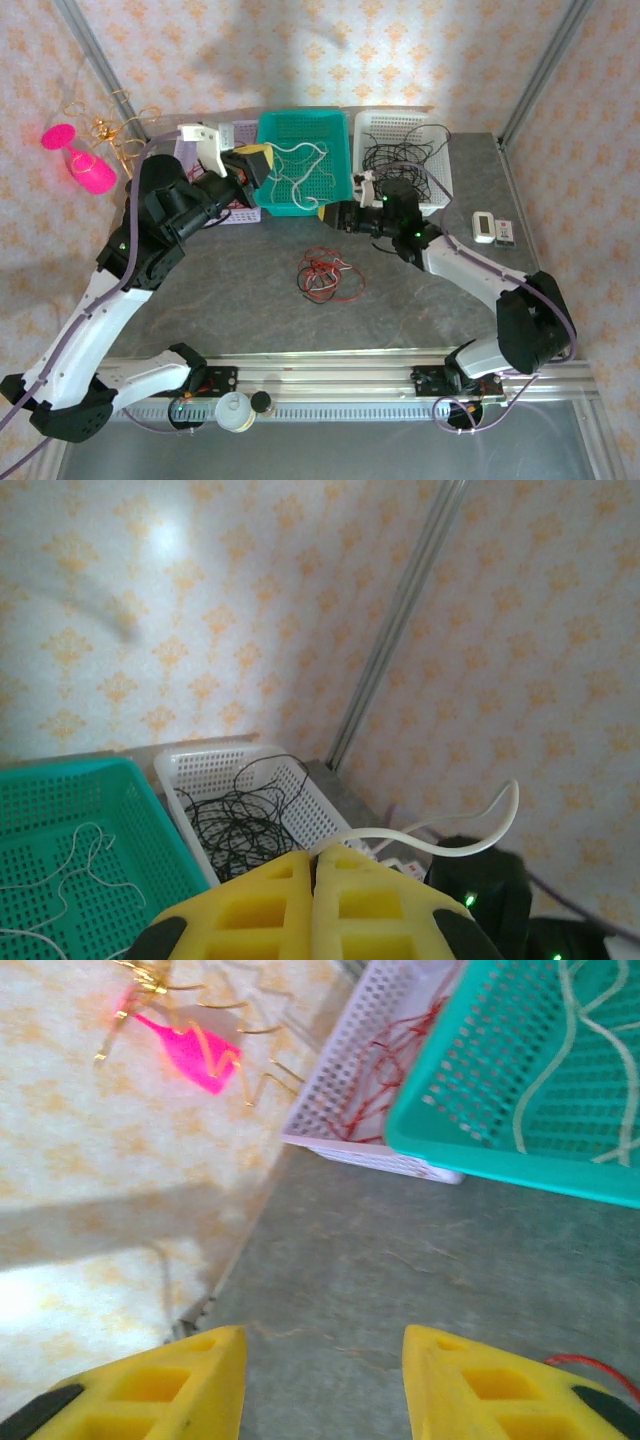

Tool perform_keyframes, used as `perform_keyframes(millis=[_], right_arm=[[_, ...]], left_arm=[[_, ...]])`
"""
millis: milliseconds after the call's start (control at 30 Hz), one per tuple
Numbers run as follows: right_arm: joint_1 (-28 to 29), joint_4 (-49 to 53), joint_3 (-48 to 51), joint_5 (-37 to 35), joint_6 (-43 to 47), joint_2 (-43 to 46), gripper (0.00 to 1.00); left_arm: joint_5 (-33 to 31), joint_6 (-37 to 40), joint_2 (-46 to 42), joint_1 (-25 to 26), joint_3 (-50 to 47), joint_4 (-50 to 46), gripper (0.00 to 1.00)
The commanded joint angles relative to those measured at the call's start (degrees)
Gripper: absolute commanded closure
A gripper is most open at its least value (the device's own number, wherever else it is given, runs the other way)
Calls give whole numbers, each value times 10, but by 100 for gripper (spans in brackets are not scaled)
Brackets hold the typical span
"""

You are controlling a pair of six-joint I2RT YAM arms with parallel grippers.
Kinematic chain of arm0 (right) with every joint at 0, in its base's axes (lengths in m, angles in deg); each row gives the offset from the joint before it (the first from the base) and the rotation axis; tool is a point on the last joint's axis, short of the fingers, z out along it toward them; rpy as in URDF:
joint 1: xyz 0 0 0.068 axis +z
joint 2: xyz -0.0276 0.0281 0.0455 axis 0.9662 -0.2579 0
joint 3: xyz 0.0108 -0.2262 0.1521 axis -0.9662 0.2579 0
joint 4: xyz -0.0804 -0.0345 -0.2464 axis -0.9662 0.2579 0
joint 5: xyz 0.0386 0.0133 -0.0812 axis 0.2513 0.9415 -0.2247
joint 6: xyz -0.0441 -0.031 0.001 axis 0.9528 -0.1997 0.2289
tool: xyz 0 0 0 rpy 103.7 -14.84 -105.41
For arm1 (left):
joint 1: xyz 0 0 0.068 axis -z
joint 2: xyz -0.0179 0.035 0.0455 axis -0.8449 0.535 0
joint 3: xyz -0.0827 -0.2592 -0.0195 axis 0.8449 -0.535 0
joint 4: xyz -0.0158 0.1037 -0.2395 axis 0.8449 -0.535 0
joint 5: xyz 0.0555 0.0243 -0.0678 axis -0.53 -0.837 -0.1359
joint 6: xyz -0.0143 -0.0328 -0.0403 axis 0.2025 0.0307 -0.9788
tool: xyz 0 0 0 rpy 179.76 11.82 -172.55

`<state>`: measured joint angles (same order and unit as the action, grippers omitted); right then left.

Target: Untangle the cables

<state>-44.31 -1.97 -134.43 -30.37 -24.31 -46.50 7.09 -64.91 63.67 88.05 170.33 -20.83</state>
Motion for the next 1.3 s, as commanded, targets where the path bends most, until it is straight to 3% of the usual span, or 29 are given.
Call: perform_keyframes(millis=[0,133,400,800,1267], right_arm=[[-4,-29,-44,105,-43,2,53],[-5,-48,-72,157,-77,-8,52],[-4,-59,-83,177,-92,-21,50],[-2,23,-138,134,-22,-67,46],[30,8,-137,177,-22,-79,48]], left_arm=[[17,15,-21,4,-22,34,100],[20,15,-27,3,-43,39,100],[17,14,-31,4,-61,38,100],[26,19,-28,4,-58,39,100],[25,18,-29,4,-61,46,100]])
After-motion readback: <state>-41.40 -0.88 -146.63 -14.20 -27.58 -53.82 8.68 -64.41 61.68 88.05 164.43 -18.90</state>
